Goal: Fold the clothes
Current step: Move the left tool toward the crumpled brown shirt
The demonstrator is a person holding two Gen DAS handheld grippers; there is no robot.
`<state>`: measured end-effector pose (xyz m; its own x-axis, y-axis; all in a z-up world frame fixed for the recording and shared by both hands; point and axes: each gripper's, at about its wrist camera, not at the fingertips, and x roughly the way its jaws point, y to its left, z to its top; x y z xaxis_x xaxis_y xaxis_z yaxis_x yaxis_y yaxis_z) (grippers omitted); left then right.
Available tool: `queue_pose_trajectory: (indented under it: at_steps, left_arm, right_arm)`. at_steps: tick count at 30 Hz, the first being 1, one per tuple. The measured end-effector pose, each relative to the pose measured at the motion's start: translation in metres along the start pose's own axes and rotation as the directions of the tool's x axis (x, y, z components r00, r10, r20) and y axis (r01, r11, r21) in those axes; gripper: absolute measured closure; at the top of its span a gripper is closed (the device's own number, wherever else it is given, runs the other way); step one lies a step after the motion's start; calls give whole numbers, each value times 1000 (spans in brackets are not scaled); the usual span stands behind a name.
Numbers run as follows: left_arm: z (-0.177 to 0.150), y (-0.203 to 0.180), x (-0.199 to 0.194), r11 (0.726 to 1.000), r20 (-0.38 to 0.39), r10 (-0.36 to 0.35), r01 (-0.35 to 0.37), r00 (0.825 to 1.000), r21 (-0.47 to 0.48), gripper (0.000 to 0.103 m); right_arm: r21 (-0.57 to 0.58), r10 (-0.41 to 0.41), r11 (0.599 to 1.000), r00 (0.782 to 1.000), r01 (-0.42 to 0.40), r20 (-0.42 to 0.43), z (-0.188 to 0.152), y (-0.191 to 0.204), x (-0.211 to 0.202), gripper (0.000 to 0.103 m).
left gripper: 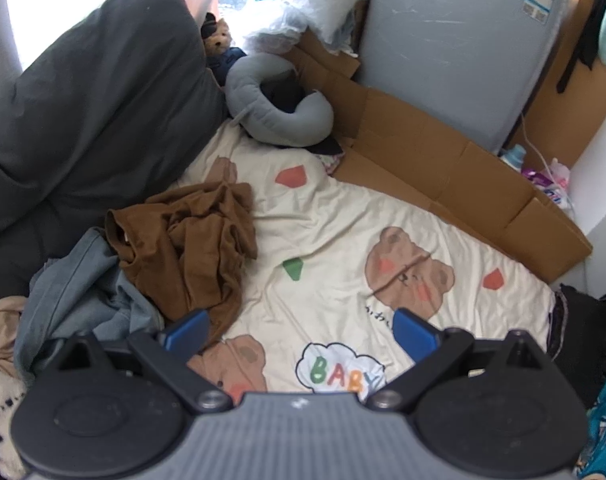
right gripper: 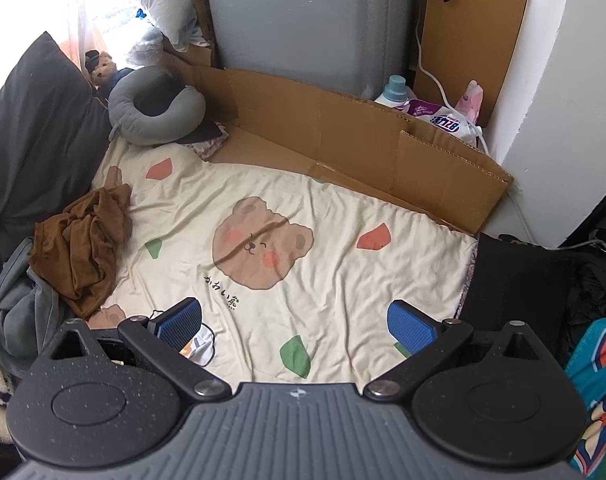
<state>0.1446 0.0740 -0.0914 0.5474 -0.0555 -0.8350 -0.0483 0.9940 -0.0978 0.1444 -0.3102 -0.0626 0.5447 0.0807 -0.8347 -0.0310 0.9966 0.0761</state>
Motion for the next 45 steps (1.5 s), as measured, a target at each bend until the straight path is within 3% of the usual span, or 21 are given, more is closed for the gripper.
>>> queue_pose_trajectory:
  at_steps: [12, 24, 37, 45]
  left_arm:
    - [-4, 11, 37, 1000, 5, 22, -22, 1000, 6, 5]
    - [-7, 26, 79, 999, 20, 23, -23, 1000, -29, 5]
    - [-20, 52, 112, 994, 74, 88, -83, 993, -68, 5]
    - [-31, 66, 133, 988, 103, 122, -111, 987, -106, 5]
  right_arm:
    - [17, -45, 999, 998, 44, 32, 5, -22, 35, 1]
    - [-35, 1, 999, 1000, 0, 31, -2, -17, 67, 2]
    - [-75, 35, 997, 999, -34, 18, -17, -15, 116, 3]
    - [-83, 109, 991, 994, -108, 11, -29, -8, 149, 2]
